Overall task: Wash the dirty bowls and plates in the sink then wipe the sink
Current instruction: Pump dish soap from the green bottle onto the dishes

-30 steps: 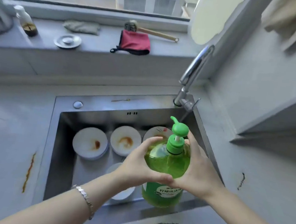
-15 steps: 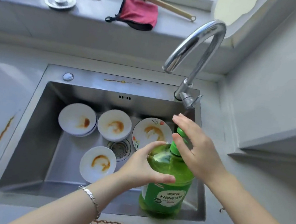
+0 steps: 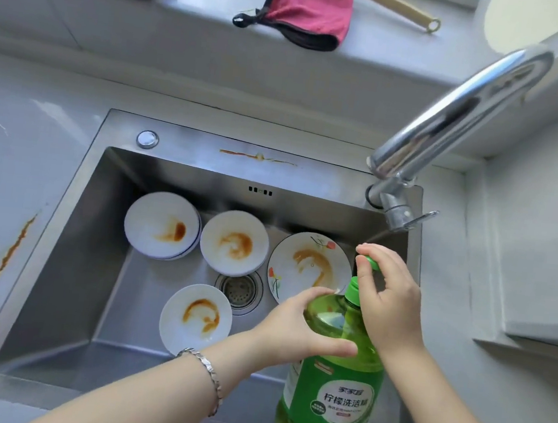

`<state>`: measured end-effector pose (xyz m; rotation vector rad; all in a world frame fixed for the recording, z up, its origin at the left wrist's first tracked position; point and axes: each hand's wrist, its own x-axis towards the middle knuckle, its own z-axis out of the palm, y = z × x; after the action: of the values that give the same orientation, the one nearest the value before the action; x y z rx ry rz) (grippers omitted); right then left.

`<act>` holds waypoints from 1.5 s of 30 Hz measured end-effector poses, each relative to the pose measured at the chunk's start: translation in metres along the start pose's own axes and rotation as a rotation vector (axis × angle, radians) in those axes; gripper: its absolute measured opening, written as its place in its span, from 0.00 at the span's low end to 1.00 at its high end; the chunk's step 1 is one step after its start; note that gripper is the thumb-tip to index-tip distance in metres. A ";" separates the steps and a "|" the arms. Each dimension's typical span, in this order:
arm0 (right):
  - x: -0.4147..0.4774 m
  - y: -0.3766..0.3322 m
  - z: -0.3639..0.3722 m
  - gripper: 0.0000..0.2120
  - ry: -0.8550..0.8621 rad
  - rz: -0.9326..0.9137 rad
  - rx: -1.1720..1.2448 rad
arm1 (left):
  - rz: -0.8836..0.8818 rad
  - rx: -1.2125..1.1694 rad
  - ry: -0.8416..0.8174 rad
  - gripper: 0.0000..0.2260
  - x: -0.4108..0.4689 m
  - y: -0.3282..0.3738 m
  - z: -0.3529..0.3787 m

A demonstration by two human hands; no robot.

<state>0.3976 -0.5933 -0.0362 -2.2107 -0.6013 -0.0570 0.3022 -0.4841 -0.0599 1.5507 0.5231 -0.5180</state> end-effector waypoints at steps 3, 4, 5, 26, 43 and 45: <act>0.003 0.004 0.005 0.09 -0.020 0.039 -0.036 | -0.019 -0.026 -0.011 0.41 0.007 -0.004 -0.001; 0.003 0.006 0.007 0.08 -0.024 0.040 -0.051 | -0.025 -0.030 -0.013 0.41 0.009 -0.006 -0.001; 0.003 0.006 0.007 0.08 -0.022 0.036 -0.066 | -0.028 -0.032 -0.014 0.41 0.010 -0.007 -0.001; 0.005 -0.017 0.014 0.07 -0.059 0.096 0.115 | -0.010 0.009 0.058 0.41 -0.008 -0.007 -0.024; -0.001 -0.084 0.118 0.05 0.012 0.035 0.137 | -0.055 -0.001 0.184 0.38 -0.049 -0.050 -0.121; -0.001 -0.085 0.122 0.05 -0.004 0.048 0.082 | -0.062 -0.037 0.168 0.39 -0.047 -0.052 -0.121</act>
<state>0.3402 -0.4582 -0.0563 -2.1454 -0.5426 -0.0031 0.2342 -0.3621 -0.0669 1.5539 0.7078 -0.4251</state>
